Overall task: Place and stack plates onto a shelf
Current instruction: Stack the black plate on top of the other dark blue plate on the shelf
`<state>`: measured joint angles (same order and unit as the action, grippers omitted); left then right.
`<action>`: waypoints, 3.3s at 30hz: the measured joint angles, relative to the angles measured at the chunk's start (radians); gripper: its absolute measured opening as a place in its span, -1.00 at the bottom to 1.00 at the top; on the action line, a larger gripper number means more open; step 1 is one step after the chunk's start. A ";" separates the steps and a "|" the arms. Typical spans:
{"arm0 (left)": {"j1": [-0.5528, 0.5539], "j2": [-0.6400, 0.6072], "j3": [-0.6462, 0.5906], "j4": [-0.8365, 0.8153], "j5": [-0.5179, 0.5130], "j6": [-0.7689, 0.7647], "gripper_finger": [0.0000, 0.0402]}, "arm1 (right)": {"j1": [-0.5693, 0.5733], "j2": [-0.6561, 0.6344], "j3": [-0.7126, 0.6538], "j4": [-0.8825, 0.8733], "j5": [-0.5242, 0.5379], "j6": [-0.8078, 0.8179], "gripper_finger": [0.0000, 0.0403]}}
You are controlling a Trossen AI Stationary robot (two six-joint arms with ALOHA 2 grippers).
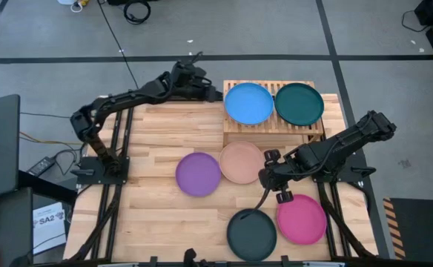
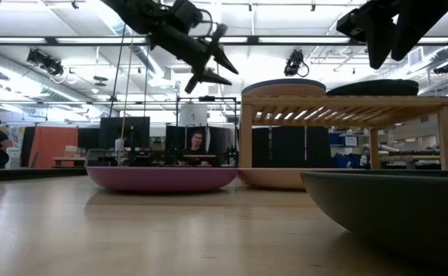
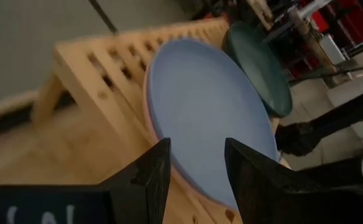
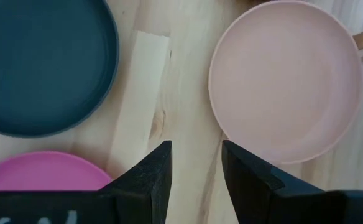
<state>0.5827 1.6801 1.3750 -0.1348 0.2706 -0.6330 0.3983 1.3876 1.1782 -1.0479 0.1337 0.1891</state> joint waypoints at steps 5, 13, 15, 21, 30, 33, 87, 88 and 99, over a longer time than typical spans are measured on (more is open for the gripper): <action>0.003 -0.078 0.000 -0.050 -0.024 0.132 -0.22 | 0.000 0.000 0.000 0.010 -0.019 0.084 -0.28; -0.066 -0.207 0.000 -0.223 -0.033 0.367 -0.22 | 0.000 0.000 0.000 0.054 -0.082 0.206 -0.28; -0.101 -0.235 0.000 -0.280 -0.037 0.428 -0.22 | 0.002 0.000 0.000 0.077 -0.087 0.238 -0.28; -0.235 -0.278 -0.023 -0.350 -0.073 0.586 -0.22 | 0.024 0.000 0.000 0.156 -0.086 0.324 -0.28; -0.373 -0.289 -0.148 -0.298 -0.071 0.660 -0.22 | 0.087 0.001 0.000 0.211 -0.047 0.479 -0.28; -0.399 -0.288 -0.208 -0.253 -0.072 0.665 -0.22 | 0.113 0.001 0.000 0.211 -0.013 0.546 -0.28; -0.515 -0.288 -0.533 0.183 -0.079 0.637 -0.22 | 0.243 0.001 -0.588 0.942 0.134 0.777 -0.28; -0.515 -0.288 -0.533 0.183 -0.079 0.637 -0.22 | 0.240 0.001 -0.591 0.944 0.132 0.777 -0.28; -0.515 -0.287 -0.533 0.183 -0.079 0.635 -0.22 | 0.235 0.091 -0.592 1.061 0.110 0.718 -0.28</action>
<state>0.0677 1.3930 0.8425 0.0479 0.1921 0.0024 0.6330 1.4786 0.5861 0.0132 0.2441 0.9067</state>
